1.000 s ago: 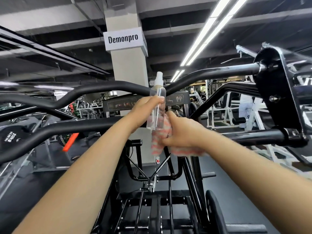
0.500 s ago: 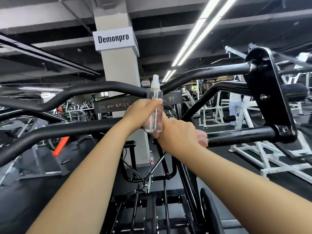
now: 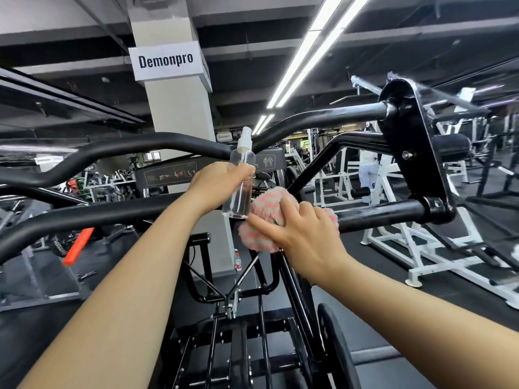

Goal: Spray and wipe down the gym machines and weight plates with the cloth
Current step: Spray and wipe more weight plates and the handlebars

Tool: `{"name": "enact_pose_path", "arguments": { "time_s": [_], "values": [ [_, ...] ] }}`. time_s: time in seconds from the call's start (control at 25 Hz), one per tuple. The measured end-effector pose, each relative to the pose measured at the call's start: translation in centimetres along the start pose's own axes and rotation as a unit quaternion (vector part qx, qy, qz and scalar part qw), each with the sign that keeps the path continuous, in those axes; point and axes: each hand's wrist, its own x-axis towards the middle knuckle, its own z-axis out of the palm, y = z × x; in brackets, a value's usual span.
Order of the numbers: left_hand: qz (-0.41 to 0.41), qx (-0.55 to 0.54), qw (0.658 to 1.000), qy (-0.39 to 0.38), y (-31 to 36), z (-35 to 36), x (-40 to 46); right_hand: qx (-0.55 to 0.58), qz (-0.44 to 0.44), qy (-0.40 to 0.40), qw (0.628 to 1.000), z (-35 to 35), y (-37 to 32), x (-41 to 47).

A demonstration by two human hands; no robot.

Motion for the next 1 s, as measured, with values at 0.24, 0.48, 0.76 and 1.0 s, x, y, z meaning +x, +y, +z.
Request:
{"name": "enact_pose_path", "arguments": {
  "time_s": [0.24,0.48,0.76,1.0],
  "values": [
    [0.019,0.073,0.997,0.019,0.3,0.1,-0.2,-0.066,-0.109,-0.022,0.992,0.5,3.5,-3.2],
    [0.039,0.072,0.996,0.023,-0.2,0.1,0.2,-0.076,-0.152,-0.006,0.985,0.7,6.3,-5.0],
    [0.064,0.129,0.989,0.038,0.0,0.5,-0.1,-0.144,-0.133,-0.054,0.979,-0.6,13.3,-10.4],
    [0.077,0.143,0.985,0.055,-0.6,0.9,0.4,-0.090,0.058,-0.121,0.987,-4.5,12.3,-10.6]
  ]
}}
